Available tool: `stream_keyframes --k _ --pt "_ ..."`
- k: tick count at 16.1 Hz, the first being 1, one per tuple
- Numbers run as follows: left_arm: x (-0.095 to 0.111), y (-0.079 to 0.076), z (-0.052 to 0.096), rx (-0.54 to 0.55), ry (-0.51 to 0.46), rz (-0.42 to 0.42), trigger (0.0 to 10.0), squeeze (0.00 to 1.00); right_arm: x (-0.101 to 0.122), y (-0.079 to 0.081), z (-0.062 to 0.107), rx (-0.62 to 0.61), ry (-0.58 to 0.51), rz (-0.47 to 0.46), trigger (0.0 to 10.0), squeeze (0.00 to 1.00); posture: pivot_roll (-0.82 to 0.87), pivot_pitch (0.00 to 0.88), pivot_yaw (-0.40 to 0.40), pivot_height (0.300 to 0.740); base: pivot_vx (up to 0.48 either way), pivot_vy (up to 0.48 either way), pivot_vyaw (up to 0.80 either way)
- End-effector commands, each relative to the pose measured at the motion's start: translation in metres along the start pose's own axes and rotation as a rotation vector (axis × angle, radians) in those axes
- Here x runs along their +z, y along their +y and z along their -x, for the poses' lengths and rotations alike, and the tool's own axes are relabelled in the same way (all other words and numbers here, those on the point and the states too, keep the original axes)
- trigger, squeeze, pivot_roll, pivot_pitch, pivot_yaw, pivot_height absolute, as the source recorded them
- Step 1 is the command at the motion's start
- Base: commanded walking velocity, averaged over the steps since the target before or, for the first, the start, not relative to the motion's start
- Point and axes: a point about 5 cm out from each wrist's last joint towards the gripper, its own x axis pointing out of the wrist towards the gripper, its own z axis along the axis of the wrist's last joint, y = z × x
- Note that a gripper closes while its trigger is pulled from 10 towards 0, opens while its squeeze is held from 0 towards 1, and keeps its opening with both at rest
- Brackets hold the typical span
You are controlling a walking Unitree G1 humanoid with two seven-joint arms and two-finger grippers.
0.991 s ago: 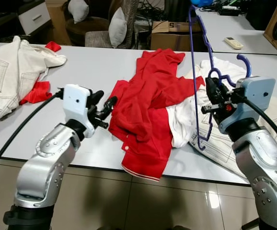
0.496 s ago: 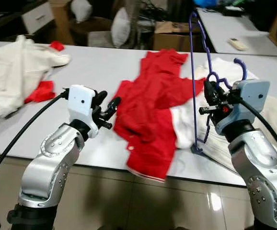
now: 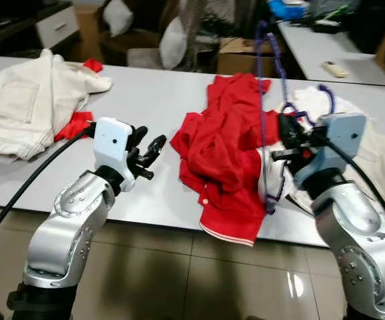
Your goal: Hang hanger
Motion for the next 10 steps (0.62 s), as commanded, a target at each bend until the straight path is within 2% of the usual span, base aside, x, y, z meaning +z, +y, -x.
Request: stream_keyframes --k 1,10 --pt "0.0019 -0.0022 -0.0023 -0.011 -0.003 -0.003 10.0 0.20 0.0000 -0.0039 0.0009 -0.014 0.005 0.001 10.0 0.00 -0.10 0.000 0.042 0.740 0.000 0.315 0.00" --pt "0.0031 -0.0034 -0.0063 -0.020 -0.007 -0.005 10.0 0.19 -0.0015 -0.0029 -0.0003 -0.011 0.010 0.001 10.0 0.00 -0.10 0.000 0.051 0.740 0.000 0.317 0.00"
